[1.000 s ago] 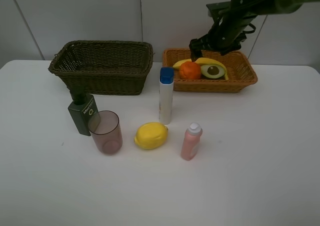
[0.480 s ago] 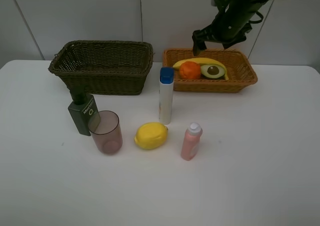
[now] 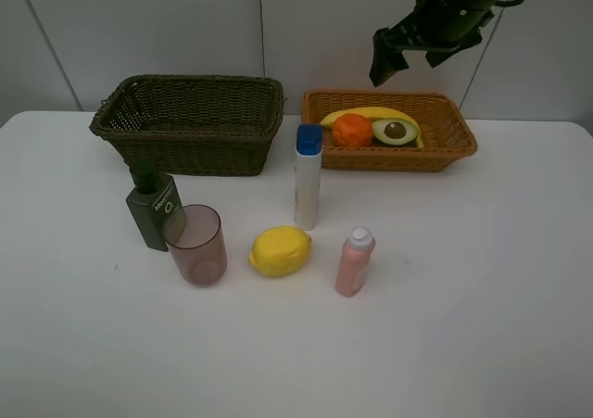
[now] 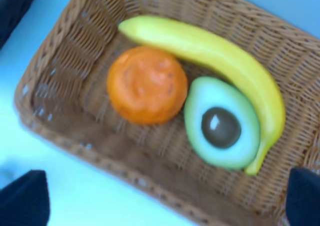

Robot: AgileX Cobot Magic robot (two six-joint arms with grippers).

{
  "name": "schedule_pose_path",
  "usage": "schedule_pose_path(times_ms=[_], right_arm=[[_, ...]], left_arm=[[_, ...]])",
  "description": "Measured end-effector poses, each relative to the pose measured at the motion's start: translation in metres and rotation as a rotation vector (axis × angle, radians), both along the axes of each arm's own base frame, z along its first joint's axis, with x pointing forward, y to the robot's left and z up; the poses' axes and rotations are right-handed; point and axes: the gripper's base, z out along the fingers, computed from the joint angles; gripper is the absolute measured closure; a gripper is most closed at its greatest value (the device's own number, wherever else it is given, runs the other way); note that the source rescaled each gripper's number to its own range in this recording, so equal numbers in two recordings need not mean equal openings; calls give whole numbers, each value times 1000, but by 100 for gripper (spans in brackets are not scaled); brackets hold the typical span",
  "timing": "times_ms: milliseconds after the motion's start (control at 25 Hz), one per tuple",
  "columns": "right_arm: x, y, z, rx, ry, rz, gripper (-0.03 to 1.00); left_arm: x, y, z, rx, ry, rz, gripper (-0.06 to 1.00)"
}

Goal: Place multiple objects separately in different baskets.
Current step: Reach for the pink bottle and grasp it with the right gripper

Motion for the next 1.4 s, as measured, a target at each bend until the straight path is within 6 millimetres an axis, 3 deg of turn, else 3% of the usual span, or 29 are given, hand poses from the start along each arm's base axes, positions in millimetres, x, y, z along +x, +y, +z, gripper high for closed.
schedule_pose_path(times_ms=[480,720,1080,1400], right_arm=[[-91,-10,21,-17,100,355,-3],[-125,-17,22,-82,171,539,-3],[-134,-13,19,-140,163,831,-3],[-146,23,18,-269,61,1080,-3]], left_arm=[[0,0,0,0,0,0,0],[0,0,0,0,0,0,0],[0,0,0,0,0,0,0],[0,0,0,0,0,0,0]])
